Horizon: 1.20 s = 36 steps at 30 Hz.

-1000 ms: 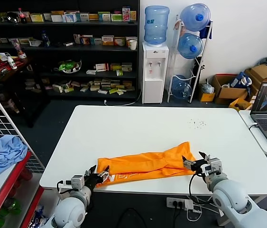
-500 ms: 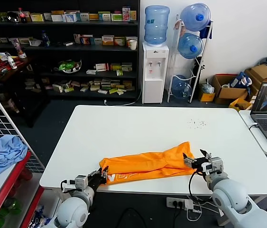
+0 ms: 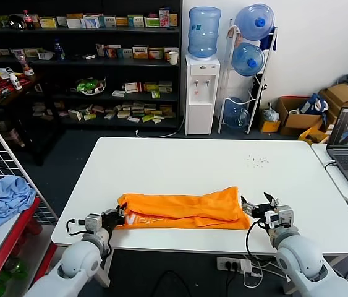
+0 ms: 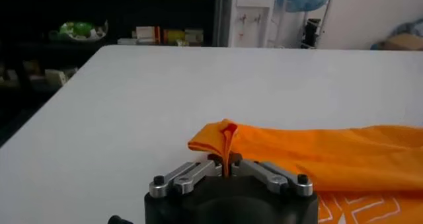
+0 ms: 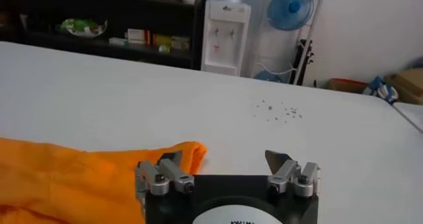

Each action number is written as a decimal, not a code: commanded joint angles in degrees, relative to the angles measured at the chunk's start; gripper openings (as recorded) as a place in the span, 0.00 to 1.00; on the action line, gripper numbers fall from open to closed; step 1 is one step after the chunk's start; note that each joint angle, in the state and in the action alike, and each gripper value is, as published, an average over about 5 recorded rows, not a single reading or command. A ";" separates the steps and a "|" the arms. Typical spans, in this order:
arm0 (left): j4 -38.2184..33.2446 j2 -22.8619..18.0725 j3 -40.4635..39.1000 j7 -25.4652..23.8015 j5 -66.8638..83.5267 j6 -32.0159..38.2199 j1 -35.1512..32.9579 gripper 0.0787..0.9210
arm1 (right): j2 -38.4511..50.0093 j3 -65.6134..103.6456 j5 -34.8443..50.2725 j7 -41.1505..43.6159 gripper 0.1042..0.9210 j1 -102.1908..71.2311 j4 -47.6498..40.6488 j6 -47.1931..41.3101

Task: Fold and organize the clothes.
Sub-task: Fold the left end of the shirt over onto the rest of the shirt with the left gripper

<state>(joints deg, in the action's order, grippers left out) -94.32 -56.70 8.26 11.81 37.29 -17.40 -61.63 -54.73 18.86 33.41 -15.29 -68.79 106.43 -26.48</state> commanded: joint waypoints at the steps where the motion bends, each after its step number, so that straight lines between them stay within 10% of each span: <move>1: 6.33 9.30 0.95 -1.80 -1.56 -0.63 7.80 0.06 | -2.76 0.98 -1.55 0.23 0.88 -0.36 -0.16 0.37; 9: 8.09 14.71 2.15 -2.04 -2.58 -1.09 10.92 0.06 | -2.75 0.79 -1.84 0.47 0.88 0.20 -1.16 0.87; 15: -3.30 13.88 1.64 0.54 2.77 -3.19 8.36 0.06 | -3.64 0.09 -2.53 0.51 0.88 1.24 -3.50 1.83; 24: -15.34 4.03 -6.06 8.99 13.56 -6.64 8.51 0.06 | -5.70 0.16 -4.50 0.52 0.88 1.78 -6.23 2.89; 36: -8.39 -12.30 -15.76 12.63 12.86 -6.79 12.36 0.06 | -6.27 1.66 -4.64 0.67 0.88 2.21 -7.99 2.91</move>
<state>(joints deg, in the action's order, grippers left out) -104.22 -56.90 -0.59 21.06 48.13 -23.46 -51.17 -60.46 20.17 29.12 -14.72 -66.75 99.67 -23.72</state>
